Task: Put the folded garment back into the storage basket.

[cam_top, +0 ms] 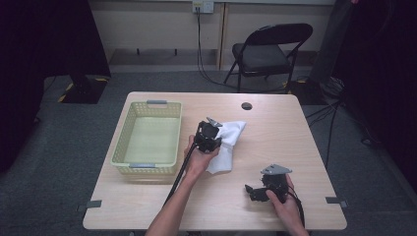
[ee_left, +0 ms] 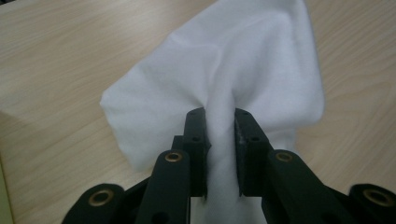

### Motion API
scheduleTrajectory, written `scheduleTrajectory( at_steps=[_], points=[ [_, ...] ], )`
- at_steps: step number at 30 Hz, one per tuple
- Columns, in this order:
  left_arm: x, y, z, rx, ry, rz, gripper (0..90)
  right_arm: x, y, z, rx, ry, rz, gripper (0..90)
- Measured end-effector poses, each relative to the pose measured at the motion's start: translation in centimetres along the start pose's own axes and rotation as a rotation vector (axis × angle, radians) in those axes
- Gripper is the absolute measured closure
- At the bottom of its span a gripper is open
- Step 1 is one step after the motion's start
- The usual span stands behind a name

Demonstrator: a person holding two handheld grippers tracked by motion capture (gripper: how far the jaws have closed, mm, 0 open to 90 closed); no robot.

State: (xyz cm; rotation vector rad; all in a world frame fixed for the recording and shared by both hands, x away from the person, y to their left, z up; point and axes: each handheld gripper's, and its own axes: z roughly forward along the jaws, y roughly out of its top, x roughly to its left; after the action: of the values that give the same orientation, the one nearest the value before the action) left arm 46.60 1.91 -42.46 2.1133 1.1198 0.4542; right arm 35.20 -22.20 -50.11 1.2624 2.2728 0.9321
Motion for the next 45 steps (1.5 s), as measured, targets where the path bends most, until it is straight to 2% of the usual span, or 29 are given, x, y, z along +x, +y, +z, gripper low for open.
scheduleTrajectory(
  at_steps=[6, 23, 31, 34, 36, 45],
  points=[
    [0.2, 0.1, -0.8, -0.01, 0.009, 0.0, 77.3, 0.0, 0.0, 0.0, 0.0, 0.0, 0.0, 0.0],
    [0.3, 0.5, -2.4, -0.038, -0.005, -0.001, 77.3, 0.0, 0.0, 0.0, 0.0, 0.0, 0.0, 0.0],
    [-0.1, 1.2, -3.5, -0.06, -0.011, 0.019, 77.2, 0.0, 0.0, 0.0, 0.0, 0.0, 0.0, 0.0],
    [-0.2, 1.4, -3.8, -0.072, -0.001, 0.032, 77.2, 0.0, 0.0, 0.0, 0.0, 0.0, 0.0, 0.0],
    [0.0, 1.4, -4.0, -0.081, -0.007, 0.02, 77.2, 0.0, 0.0, 0.0, 0.0, 0.0, 0.0, 0.0],
    [1.1, 1.5, -5.1, -0.085, -0.013, 0.025, 77.2, 0.0, 0.0, 0.0, 0.0, 0.0, 0.0, 0.0]
  ],
)
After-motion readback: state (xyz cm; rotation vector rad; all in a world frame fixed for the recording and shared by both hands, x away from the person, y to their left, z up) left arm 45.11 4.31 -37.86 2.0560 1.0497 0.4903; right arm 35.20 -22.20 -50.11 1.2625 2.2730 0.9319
